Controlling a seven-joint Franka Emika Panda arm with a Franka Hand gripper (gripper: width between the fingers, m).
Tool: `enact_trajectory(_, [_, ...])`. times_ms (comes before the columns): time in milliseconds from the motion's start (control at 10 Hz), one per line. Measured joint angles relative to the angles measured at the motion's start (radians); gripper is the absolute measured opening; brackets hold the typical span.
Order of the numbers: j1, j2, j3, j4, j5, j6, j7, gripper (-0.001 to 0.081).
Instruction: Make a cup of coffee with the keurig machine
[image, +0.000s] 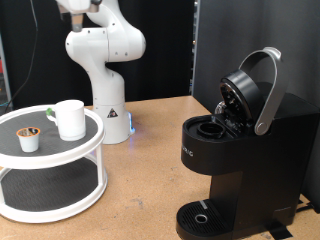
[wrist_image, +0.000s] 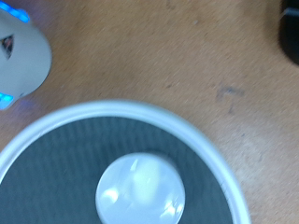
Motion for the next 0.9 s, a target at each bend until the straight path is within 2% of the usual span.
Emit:
enact_trajectory(100, [-0.001,0.036,-0.010,0.028,-0.007,-0.020,-0.024,0.0803])
enact_trajectory(400, [-0.002,0.028,-0.020,0.013,-0.006,0.001,-0.050,0.0803])
enact_trajectory(700, [-0.013,0.035,-0.090,-0.001,-0.029,0.080,-0.117,0.0803])
enact_trajectory(900, [-0.021,0.068,-0.138,0.018,-0.045,0.101,-0.143,0.0803])
